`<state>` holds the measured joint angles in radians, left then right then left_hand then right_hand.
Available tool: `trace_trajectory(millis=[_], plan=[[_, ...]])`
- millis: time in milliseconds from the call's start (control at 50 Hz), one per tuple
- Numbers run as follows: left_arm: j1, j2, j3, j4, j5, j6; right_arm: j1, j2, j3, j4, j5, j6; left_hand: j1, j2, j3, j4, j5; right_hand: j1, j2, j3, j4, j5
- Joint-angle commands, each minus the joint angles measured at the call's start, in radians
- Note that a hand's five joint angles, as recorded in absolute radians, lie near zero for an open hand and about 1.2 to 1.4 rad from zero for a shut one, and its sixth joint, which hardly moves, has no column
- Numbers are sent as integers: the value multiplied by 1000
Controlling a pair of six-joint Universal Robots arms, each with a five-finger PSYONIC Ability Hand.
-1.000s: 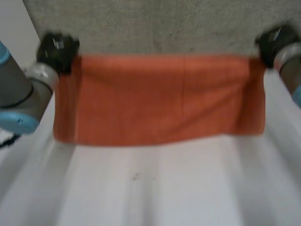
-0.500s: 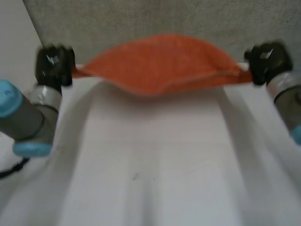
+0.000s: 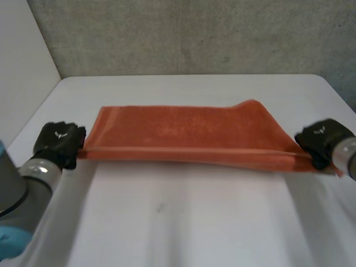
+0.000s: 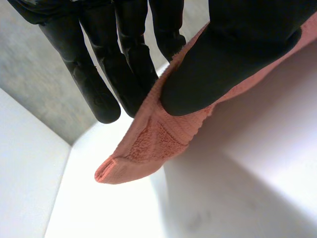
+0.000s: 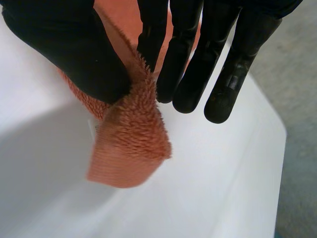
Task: Fold the laundry
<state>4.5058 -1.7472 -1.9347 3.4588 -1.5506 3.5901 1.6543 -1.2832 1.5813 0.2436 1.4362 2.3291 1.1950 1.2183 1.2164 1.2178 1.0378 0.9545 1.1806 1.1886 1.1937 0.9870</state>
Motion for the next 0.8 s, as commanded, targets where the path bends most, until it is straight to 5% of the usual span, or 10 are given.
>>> trace_trajectory(millis=[20,220,360,600,680,800], plan=[[10,191,-56,-333,3,70,-83,-125,115,282,7,-302,201,178,180,178,184,442,216,208,203,235],[16,222,-38,-333,43,76,-107,-136,91,114,0,-258,201,178,180,178,184,442,216,208,203,235],[-5,1,35,-222,41,78,-70,5,72,8,10,-201,201,178,180,178,184,442,216,208,203,235],[-39,-294,450,-20,35,93,105,271,-428,-239,156,-94,201,178,180,178,184,442,216,208,203,235],[-42,-288,667,112,30,79,143,262,-656,-352,162,-5,201,178,180,178,184,442,216,208,203,235],[-48,-203,749,360,-17,79,148,162,-701,-546,168,125,201,178,180,178,184,442,216,208,203,235]])
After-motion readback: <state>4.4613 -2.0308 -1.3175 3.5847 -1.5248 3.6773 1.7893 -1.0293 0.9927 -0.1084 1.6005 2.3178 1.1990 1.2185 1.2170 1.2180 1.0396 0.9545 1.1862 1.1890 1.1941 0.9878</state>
